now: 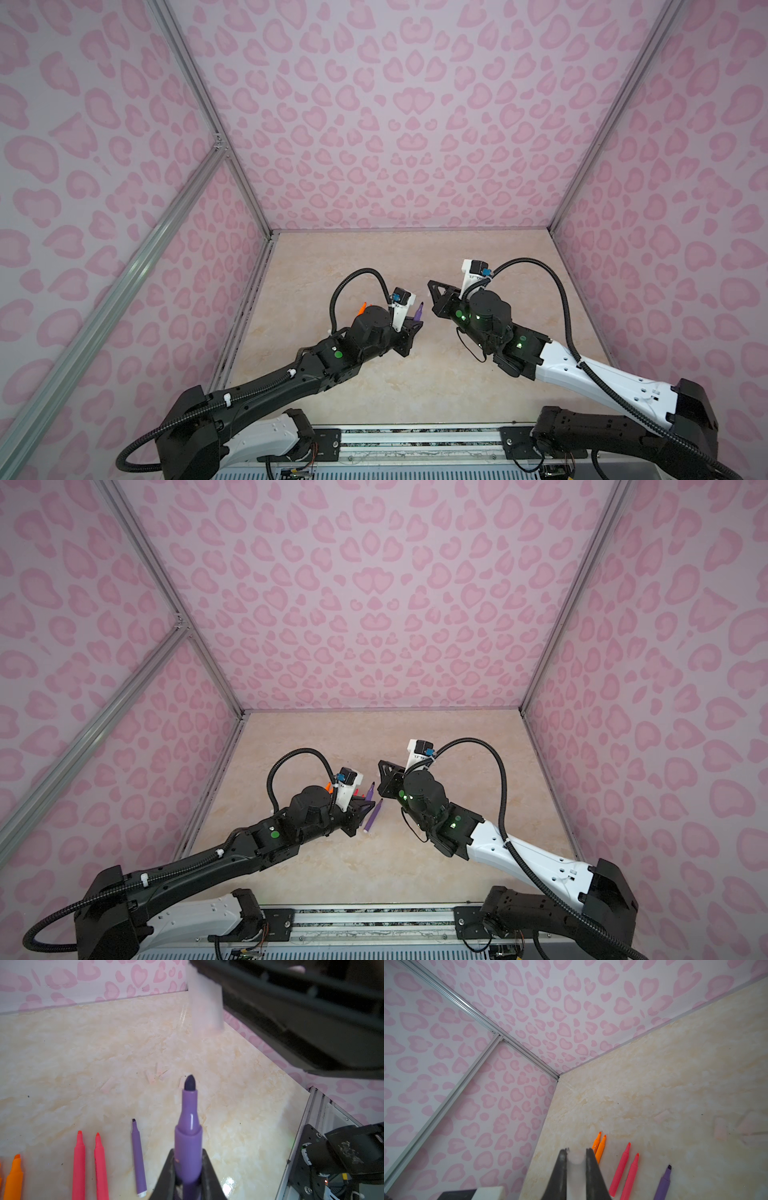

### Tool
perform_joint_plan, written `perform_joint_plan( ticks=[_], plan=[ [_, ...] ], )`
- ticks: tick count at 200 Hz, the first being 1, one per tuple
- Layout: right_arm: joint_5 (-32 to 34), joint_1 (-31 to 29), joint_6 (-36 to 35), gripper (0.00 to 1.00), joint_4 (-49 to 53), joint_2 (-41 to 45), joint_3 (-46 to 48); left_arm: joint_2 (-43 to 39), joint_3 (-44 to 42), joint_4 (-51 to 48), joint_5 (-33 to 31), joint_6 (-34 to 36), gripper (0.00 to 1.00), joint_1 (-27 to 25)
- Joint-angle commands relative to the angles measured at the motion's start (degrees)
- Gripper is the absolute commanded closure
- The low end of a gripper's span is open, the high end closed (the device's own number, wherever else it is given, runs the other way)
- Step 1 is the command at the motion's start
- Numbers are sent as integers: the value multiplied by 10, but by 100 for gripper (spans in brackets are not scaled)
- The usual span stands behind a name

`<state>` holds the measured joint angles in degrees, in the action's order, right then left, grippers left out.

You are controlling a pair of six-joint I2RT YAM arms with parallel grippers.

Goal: Insert the pens into the pen caps

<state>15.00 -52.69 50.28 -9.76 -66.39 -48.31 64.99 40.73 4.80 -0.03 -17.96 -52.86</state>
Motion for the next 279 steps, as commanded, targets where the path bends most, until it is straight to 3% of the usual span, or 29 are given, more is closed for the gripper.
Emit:
perform_joint_plan(
  ticks=[1,195,279],
  plan=[
    [16,-4,9,100,-28,-9,7,-5,4,17,-6,2,97,0],
    [41,-60,21,100,-47,-46,27,10,14,5,-27,-20,97,0],
    [46,-94,13,100,-75,-87,34,-21,3,2,-41,-32,96,9]
  ],
)
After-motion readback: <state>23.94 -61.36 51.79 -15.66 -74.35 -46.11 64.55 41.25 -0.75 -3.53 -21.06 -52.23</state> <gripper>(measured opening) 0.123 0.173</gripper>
